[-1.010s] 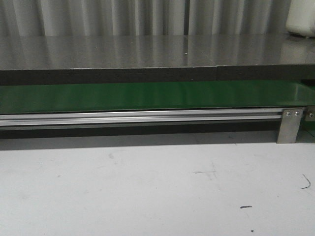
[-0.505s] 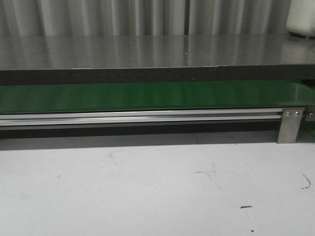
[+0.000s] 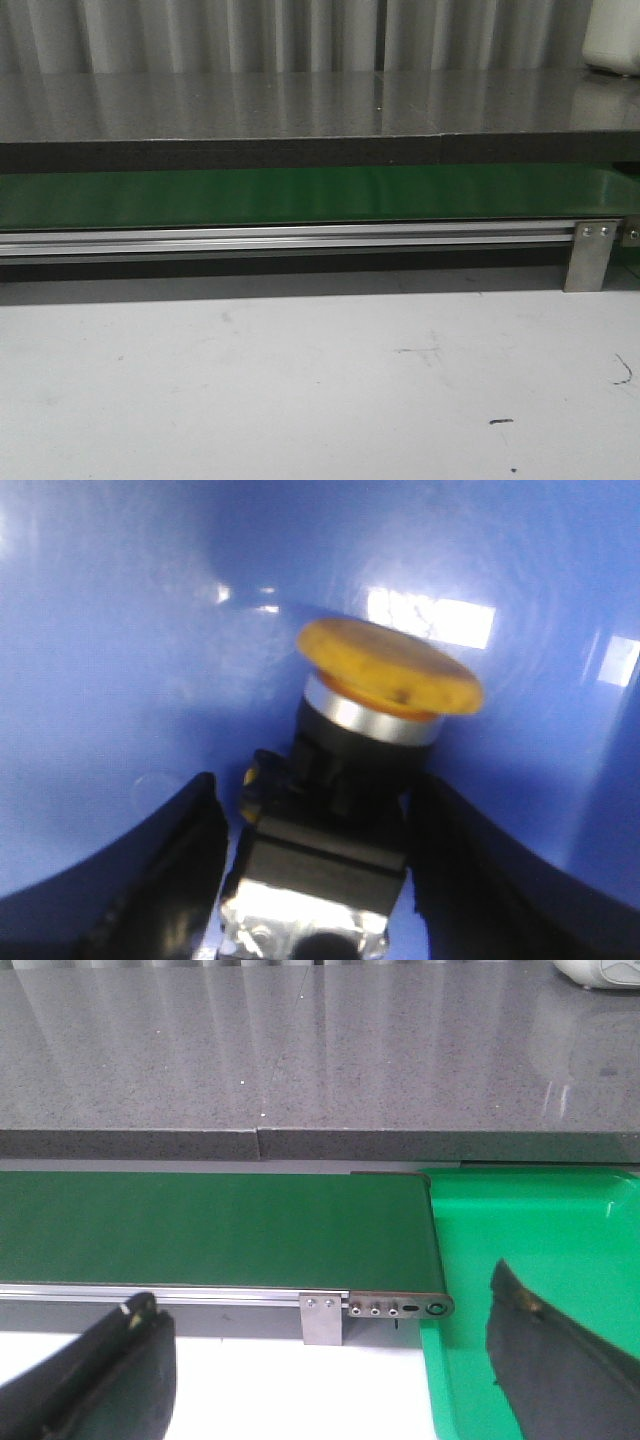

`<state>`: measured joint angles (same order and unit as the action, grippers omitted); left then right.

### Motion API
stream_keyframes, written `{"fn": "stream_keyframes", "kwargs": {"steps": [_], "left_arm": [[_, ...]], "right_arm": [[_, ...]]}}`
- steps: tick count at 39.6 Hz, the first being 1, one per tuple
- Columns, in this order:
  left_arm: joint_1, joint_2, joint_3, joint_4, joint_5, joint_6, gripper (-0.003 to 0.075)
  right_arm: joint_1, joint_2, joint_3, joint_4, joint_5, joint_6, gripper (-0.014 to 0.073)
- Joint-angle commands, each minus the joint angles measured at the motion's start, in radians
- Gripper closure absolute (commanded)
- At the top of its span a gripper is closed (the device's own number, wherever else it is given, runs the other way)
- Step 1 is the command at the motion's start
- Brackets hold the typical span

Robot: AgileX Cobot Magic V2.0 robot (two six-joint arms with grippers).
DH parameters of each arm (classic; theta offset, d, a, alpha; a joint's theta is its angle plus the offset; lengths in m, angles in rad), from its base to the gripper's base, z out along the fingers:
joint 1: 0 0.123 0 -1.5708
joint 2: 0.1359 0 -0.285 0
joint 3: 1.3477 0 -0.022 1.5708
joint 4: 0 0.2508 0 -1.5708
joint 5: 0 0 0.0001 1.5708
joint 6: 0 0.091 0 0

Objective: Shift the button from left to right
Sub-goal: 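Grasp the yellow-capped button with the left gripper and lift it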

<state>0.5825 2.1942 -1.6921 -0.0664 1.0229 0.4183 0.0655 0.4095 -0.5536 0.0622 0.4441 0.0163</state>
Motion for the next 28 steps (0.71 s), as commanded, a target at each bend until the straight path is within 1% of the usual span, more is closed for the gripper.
{"fn": "stream_keyframes", "kwargs": {"steps": [1, 4, 6, 7, 11, 16, 21, 25, 28], "left_arm": [[-0.011, -0.060, -0.028, 0.007, -0.006, -0.004, 0.0481], [-0.011, -0.060, -0.028, 0.006, -0.008, -0.004, 0.0577], [-0.011, -0.060, -0.028, 0.006, -0.008, -0.004, 0.0617], [-0.011, -0.060, -0.028, 0.006, -0.008, -0.004, 0.0622], [-0.011, -0.074, -0.033, 0.006, -0.015, -0.006, 0.0622], [-0.011, -0.116, -0.087, -0.010, -0.001, -0.023, 0.0622], [-0.011, -0.172, -0.155, -0.048, 0.035, -0.045, 0.0622], [-0.020, -0.210, -0.207, -0.067, 0.095, -0.065, 0.0622], [-0.045, -0.243, -0.220, -0.082, 0.124, -0.072, 0.0622]], "right_arm": [[0.000, 0.012, -0.036, 0.001, -0.074, -0.004, -0.0052], [0.000, 0.012, -0.036, 0.001, -0.074, -0.004, -0.0052], [0.000, 0.012, -0.036, 0.001, -0.074, -0.004, -0.0052], [0.000, 0.012, -0.036, 0.001, -0.074, -0.004, -0.0052], [0.000, 0.012, -0.036, 0.001, -0.074, -0.004, -0.0052], [0.000, 0.012, -0.036, 0.001, -0.074, -0.004, -0.0052], [0.000, 0.012, -0.036, 0.001, -0.074, -0.004, -0.0052], [0.000, 0.012, -0.036, 0.001, -0.074, -0.004, -0.0052], [0.000, 0.012, -0.036, 0.001, -0.074, -0.004, -0.0052]]}}
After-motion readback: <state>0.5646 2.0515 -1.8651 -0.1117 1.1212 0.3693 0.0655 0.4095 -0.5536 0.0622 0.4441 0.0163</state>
